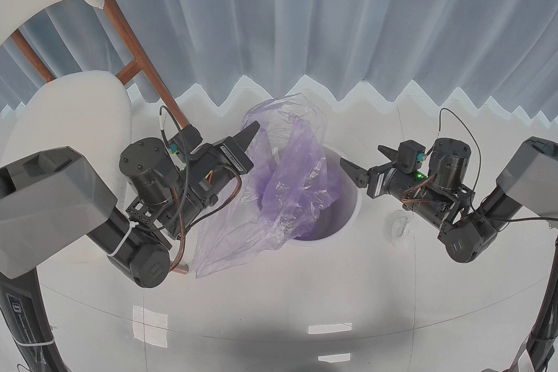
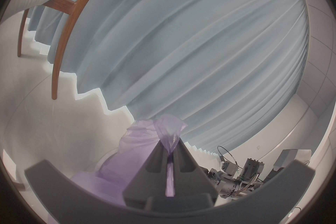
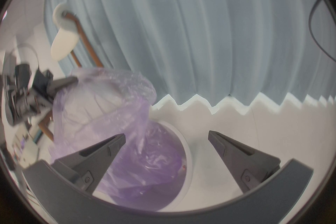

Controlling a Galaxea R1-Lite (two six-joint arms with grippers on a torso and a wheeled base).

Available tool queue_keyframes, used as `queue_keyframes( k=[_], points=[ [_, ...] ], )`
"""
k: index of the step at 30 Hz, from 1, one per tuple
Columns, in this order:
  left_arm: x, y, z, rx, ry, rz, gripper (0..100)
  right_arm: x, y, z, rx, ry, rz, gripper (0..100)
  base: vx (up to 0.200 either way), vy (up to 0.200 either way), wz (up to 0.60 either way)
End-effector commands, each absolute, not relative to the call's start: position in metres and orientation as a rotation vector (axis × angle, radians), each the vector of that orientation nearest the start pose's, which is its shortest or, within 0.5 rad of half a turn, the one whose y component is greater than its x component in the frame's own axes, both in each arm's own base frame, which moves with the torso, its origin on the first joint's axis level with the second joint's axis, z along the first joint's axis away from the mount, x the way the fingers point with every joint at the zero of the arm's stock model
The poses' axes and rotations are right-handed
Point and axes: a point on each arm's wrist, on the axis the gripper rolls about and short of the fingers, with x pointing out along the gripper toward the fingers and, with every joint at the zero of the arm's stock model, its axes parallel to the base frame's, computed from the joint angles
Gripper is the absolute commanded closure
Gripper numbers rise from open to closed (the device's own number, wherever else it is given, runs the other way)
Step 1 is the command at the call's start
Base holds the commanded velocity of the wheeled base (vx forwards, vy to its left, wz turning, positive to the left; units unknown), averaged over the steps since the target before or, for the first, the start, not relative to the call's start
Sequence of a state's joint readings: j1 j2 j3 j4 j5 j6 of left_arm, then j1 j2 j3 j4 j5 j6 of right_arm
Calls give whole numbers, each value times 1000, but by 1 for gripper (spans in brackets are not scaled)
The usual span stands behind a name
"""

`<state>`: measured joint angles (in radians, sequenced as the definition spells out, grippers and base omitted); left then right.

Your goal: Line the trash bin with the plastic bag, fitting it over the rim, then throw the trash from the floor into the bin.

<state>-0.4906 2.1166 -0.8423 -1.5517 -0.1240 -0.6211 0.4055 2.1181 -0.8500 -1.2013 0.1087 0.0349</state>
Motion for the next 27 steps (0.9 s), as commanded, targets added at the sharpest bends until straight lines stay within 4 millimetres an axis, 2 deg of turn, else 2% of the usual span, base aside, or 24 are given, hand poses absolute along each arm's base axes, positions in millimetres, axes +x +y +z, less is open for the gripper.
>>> queue_keyframes(
  k=[1,4,10,21,25,27],
  points=[
    [331,-178,145,-651,-95,-679,100,324,169,134,188,115,581,0,0,0,0],
    [331,-177,147,-651,-102,-678,100,311,182,137,286,201,614,0,0,0,0],
    [333,-175,148,-652,-111,-672,100,296,205,123,474,377,635,0,0,0,0],
    [334,-175,146,-651,-107,-669,100,295,215,95,465,460,625,0,0,0,0],
    [334,-175,147,-652,-108,-670,100,295,227,81,450,483,638,0,0,0,0],
    [334,-175,147,-651,-108,-671,100,296,233,83,454,474,652,0,0,0,0]
  ],
)
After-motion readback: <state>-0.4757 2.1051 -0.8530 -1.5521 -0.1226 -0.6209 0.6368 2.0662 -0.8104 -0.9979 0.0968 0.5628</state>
